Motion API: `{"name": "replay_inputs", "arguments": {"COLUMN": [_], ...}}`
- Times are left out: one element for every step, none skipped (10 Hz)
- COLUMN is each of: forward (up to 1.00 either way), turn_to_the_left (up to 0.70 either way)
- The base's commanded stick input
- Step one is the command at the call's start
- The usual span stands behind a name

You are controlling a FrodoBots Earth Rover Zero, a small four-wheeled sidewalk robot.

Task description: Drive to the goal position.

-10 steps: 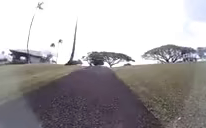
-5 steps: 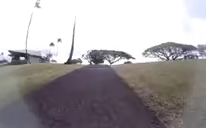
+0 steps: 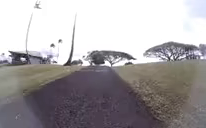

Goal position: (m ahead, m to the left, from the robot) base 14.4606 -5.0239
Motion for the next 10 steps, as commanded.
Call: {"name": "replay_inputs", "arguments": {"forward": [0.85, 0.85, 0.85, 0.85, 0.85, 0.85, 0.85, 0.85, 0.85, 0.85], "turn_to_the_left": [0.00, 0.00, 0.00, 0.00, 0.00, 0.00, 0.00, 0.00, 0.00, 0.00]}}
